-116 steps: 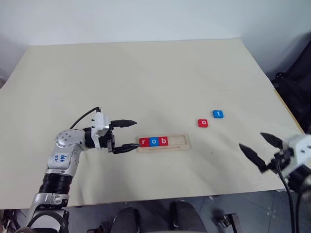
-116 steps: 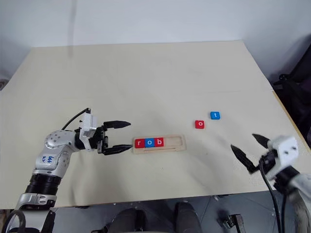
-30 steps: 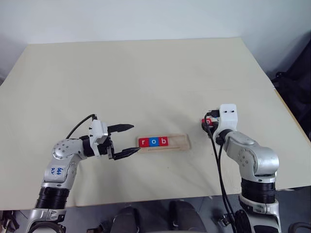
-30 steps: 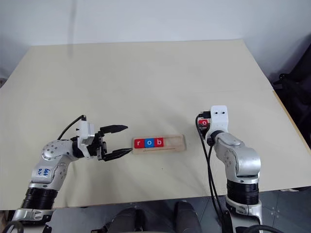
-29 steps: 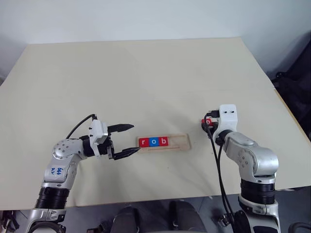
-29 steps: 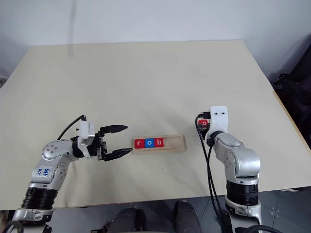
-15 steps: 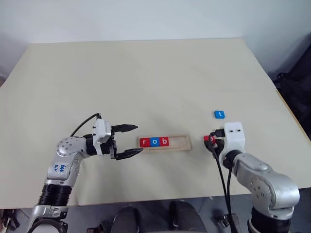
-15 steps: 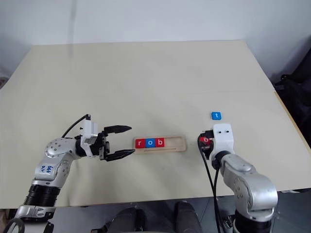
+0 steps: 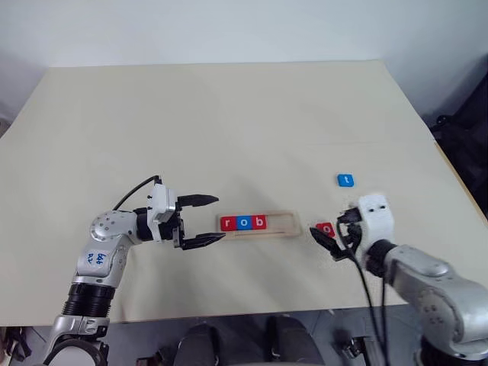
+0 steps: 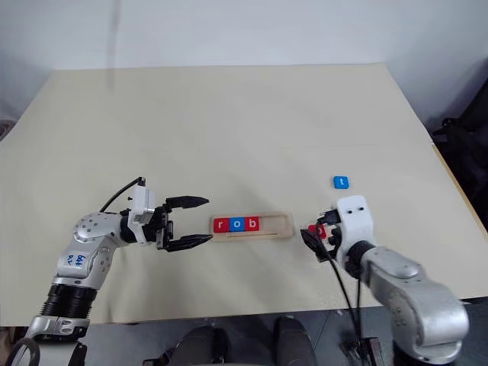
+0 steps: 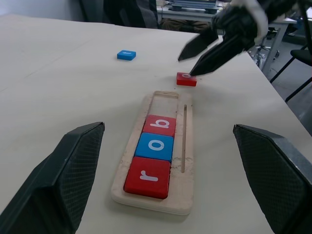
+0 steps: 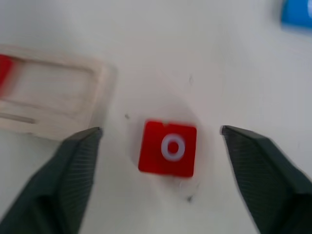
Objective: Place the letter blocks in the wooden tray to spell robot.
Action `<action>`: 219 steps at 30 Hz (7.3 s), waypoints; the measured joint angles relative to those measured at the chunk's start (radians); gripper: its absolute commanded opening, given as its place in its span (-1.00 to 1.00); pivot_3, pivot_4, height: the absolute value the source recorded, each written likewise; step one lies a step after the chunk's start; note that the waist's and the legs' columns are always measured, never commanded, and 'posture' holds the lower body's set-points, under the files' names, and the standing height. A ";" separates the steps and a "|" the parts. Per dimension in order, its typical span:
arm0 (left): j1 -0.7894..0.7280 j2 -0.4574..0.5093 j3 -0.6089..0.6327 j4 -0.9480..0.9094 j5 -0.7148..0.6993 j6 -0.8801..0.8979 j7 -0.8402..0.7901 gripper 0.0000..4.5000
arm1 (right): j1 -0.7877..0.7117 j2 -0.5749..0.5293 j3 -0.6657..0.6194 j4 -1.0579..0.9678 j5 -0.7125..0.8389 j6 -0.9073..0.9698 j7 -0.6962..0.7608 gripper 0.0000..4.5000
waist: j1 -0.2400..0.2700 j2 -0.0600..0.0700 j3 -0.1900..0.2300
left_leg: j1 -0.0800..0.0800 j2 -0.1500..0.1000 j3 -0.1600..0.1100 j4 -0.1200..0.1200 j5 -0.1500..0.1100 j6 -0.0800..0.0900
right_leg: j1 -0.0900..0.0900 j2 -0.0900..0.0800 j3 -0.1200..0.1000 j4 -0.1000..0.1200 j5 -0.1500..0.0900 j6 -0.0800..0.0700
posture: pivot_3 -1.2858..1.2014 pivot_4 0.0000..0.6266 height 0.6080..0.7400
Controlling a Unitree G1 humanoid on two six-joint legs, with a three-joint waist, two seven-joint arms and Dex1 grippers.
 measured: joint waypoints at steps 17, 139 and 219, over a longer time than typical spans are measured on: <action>0.075 0.020 0.018 -0.095 -0.023 0.041 0.024 1.00 | -0.082 -0.369 0.084 1.037 -0.189 -1.315 0.862 0.99 | -0.004 -0.001 0.002 | 0.007 0.001 0.007 0.001 0.001 -0.001 | 0.004 0.000 0.002 0.001 0.001 0.002 | 0.03 -0.52 1.00; 0.114 0.018 0.011 -0.173 -0.022 0.045 0.081 1.00 | -0.515 -0.099 0.589 0.927 -0.316 -0.940 0.870 -0.99 | -0.003 0.000 0.002 | 0.004 0.002 0.009 0.003 0.001 -0.001 | 0.000 -0.001 0.002 0.005 0.000 0.000 | 0.03 -0.52 1.00; 0.044 -0.006 0.002 -0.069 -0.016 0.011 0.058 1.00 | -0.401 -0.053 0.076 0.905 -0.193 -0.588 0.016 0.99 | -0.002 0.000 0.002 | 0.004 0.001 0.008 0.002 0.001 -0.001 | 0.000 -0.001 0.002 0.006 0.001 -0.001 | 0.03 -0.52 1.00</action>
